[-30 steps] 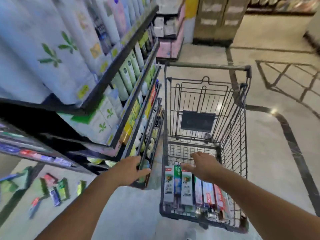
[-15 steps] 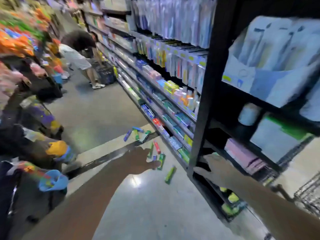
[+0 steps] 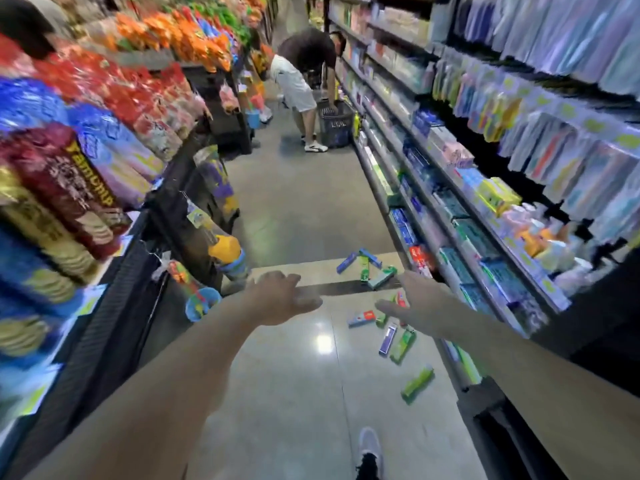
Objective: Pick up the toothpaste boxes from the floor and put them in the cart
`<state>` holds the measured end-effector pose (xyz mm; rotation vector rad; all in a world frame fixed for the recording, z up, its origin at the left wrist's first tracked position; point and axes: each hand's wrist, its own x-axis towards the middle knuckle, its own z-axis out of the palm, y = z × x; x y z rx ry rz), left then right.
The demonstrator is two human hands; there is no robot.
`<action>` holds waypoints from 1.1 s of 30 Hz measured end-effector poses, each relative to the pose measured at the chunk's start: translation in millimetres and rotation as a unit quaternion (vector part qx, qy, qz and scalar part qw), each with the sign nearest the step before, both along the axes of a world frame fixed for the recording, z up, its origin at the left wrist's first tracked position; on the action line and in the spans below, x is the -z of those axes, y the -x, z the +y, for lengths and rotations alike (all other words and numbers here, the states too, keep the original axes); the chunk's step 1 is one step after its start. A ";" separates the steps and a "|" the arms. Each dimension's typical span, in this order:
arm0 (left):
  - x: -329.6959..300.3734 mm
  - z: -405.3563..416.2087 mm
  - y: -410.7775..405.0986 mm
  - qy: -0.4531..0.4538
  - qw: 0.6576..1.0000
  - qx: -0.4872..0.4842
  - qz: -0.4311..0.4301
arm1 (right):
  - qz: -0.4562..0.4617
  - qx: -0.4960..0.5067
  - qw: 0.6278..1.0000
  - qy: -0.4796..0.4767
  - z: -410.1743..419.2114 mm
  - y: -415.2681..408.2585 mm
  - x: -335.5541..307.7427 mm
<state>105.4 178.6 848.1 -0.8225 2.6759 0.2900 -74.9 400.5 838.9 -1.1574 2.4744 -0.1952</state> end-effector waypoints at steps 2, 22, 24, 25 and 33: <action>-1.1 -20.7 22.9 -0.006 1.000 -0.014 -0.012 | 0.029 -0.022 0.999 -0.007 -29.1 25.2 -2.0; -10.7 -238.7 239.2 -0.006 0.998 -0.025 -0.053 | -0.005 -0.059 0.998 -0.029 -268.6 260.2 12.6; -0.4 -271.2 254.4 -0.009 0.998 -0.022 -0.059 | -0.004 -0.055 0.998 -0.034 -295.9 274.9 22.7; 4.1 -287.3 261.8 -0.009 0.998 -0.023 -0.062 | -0.003 -0.052 0.998 -0.037 -309.5 281.2 27.8; 36.9 -457.7 341.0 -0.028 0.995 0.041 -0.091 | -0.011 0.007 0.996 -0.092 -445.5 339.2 54.0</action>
